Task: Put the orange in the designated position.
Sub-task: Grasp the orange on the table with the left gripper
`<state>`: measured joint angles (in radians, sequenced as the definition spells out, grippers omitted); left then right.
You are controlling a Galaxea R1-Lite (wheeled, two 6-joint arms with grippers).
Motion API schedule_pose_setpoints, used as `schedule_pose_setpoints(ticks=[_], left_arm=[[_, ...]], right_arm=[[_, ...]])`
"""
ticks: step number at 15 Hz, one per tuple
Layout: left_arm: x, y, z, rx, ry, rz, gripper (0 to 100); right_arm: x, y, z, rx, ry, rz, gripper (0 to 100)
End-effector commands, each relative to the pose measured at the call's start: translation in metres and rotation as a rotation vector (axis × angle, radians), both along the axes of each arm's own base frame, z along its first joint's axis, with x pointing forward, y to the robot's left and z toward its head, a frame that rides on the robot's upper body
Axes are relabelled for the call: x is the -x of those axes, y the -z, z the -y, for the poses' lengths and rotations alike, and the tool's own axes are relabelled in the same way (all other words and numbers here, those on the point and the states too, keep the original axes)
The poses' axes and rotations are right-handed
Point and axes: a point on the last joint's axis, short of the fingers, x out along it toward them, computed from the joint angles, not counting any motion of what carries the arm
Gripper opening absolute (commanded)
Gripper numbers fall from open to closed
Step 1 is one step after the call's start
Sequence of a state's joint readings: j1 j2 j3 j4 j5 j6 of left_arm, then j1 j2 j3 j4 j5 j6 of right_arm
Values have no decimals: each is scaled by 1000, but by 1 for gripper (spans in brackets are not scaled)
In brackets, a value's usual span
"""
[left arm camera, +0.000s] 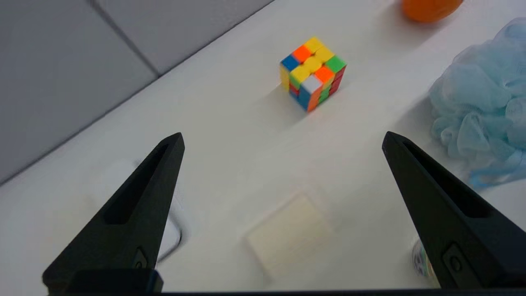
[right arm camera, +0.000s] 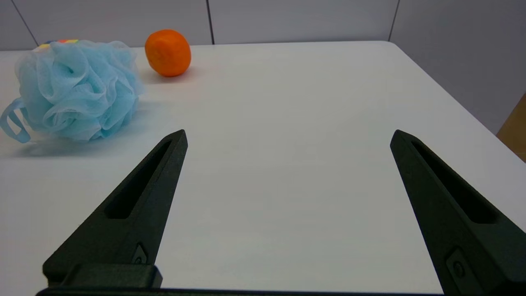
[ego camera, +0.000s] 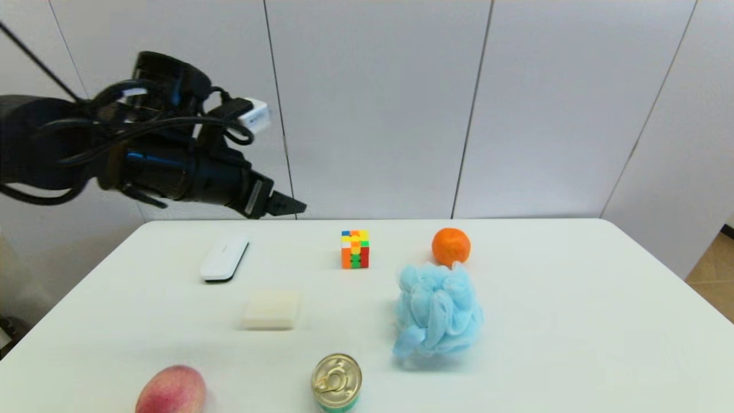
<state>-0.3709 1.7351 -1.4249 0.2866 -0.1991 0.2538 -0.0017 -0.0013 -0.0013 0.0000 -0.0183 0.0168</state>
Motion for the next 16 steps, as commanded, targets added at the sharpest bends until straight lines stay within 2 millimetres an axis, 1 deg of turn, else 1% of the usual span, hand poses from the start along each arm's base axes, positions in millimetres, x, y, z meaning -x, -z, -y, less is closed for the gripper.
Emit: schedule_pose_setpoints(ticks=[1,4,7,9,13,14,16], left_arm=[[-73,45,63,8,154,-41,100],[-99,61,95,51,235,-17,100],[-112,82,126,86,309,-12,100],[-119,98,143,122,326,32,100],[-120,121,173,197,341,37,100],[-121,125,176,203,348,47,100],[-120,126,182,226,362,69,100]], right_arm=[[0,0,0,0,0,1,100],[0,0,0,0,1,1,100],[0,0,0,0,1,1,100],[0,0,0,0,0,1,100],[0,0,0,0,0,1,100],[0,0,0,0,0,1,100],[0,0,0,0,0,-1,100]])
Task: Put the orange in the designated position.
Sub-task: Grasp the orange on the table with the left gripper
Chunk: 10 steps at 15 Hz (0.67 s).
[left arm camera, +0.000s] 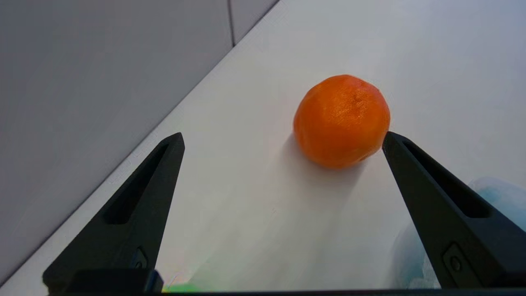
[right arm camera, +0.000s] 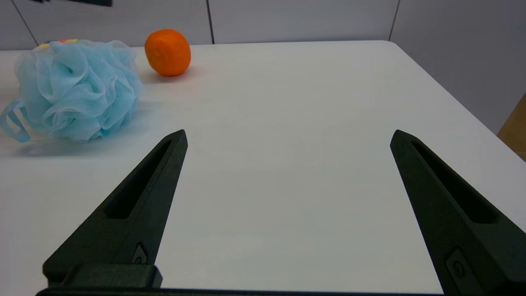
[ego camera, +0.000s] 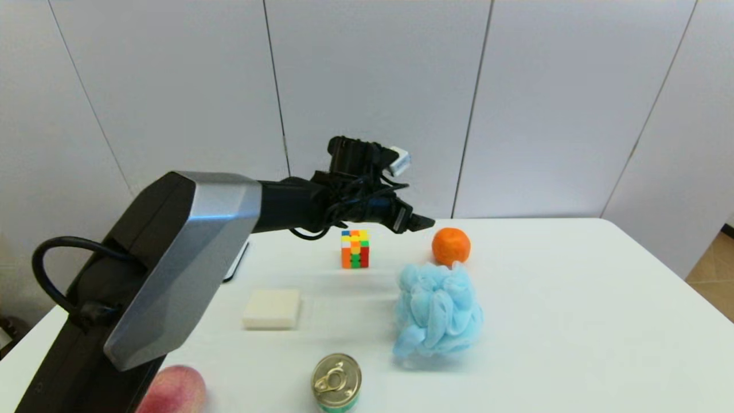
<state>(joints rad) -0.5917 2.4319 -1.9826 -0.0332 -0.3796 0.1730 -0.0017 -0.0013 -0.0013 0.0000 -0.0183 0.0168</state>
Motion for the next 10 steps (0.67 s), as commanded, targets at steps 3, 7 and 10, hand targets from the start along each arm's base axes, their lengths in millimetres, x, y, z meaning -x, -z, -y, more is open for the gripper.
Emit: schedule_pose_setpoints(ticks=[3,7,10], left_arm=[[1,19,21,37,39,13,100],[4,22,31,83,66,13,100],[7,24,38,104,98,26,100]], right_arm=[[0,0,0,0,0,1,100],[0,0,0,0,0,1,100],[0,0,0,0,0,1,100]])
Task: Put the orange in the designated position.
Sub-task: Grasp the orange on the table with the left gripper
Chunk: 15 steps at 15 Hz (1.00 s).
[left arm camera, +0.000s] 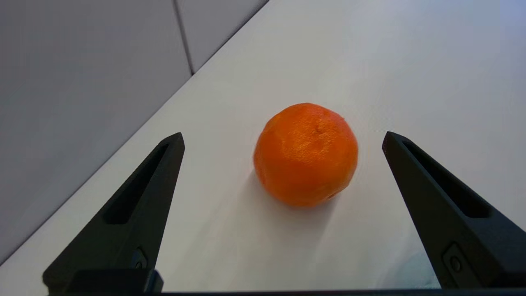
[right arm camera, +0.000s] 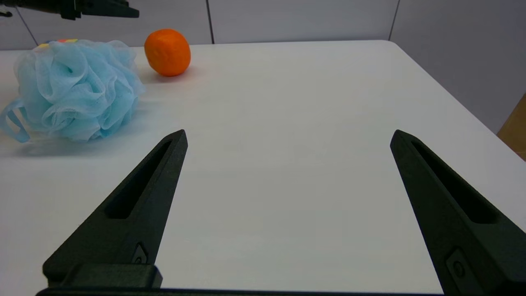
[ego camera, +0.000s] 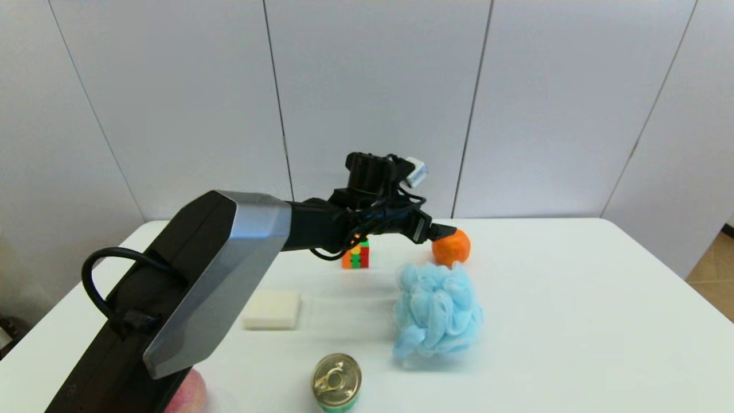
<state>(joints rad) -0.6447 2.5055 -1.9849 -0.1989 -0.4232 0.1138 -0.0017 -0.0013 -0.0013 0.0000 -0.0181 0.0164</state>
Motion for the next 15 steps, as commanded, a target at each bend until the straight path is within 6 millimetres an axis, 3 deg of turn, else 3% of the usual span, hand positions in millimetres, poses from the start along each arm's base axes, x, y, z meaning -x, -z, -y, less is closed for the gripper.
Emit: schedule_pose_setpoints(ticks=[1,7,15], left_arm=[[5,3,8,6,32,4,100],[12,12,19,-10,57,-14,100],[11,8,17,-18,56,17,100]], right_arm=[[0,0,0,0,0,1,100],[0,0,0,0,2,1,100],[0,0,0,0,0,1,100]])
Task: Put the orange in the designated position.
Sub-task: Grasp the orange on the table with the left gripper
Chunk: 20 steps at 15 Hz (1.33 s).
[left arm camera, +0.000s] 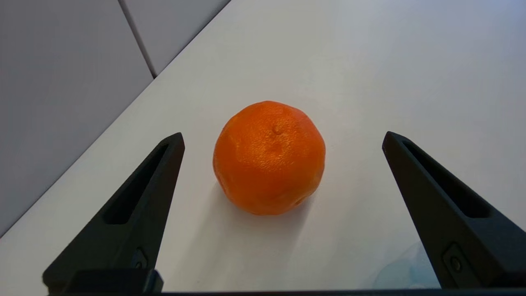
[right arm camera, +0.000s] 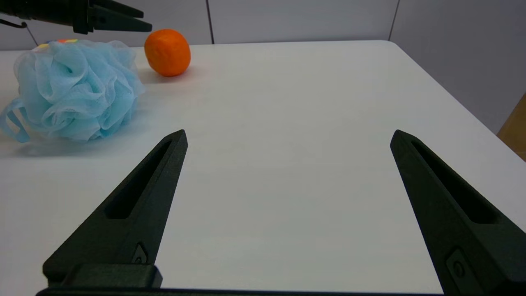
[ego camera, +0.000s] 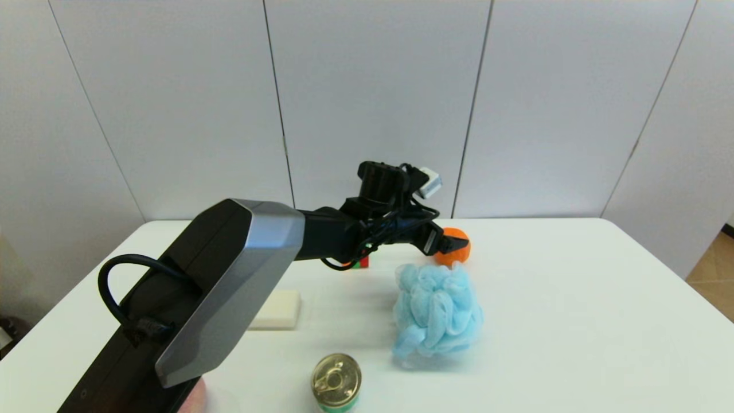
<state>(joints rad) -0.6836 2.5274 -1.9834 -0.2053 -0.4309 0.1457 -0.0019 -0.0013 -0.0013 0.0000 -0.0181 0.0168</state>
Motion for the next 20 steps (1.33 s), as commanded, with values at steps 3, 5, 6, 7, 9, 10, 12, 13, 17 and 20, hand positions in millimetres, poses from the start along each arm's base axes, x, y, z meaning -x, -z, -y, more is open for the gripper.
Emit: schedule_pose_setpoints(ticks=[3,5,6,7,9,10,12,13,17,20], left_arm=[[1,0,0,-3,0,-13,100],[1,6,0,-20,0,-36,100],[1,7,0,-27,0,-44,100],[0,12,0,-35,0,-55,100],[-1,19,1,-43,-1,-66,100],[-1,21,1,-44,-1,-69,100],[-2,28,2,-51,-3,-79,100],[-3,30,2,-52,-6,-85,100],[-6,34,0,-50,-15,-86,100],[-9,32,-2,-30,-23,-70,100]], right_arm=[[0,0,0,0,0,1,100],[0,0,0,0,1,1,100],[0,0,0,0,0,-1,100],[0,0,0,0,0,1,100],[0,0,0,0,1,1,100],[0,0,0,0,0,1,100],[0,0,0,0,0,1,100],[0,0,0,0,0,1,100],[0,0,0,0,1,1,100],[0,0,0,0,0,1,100]])
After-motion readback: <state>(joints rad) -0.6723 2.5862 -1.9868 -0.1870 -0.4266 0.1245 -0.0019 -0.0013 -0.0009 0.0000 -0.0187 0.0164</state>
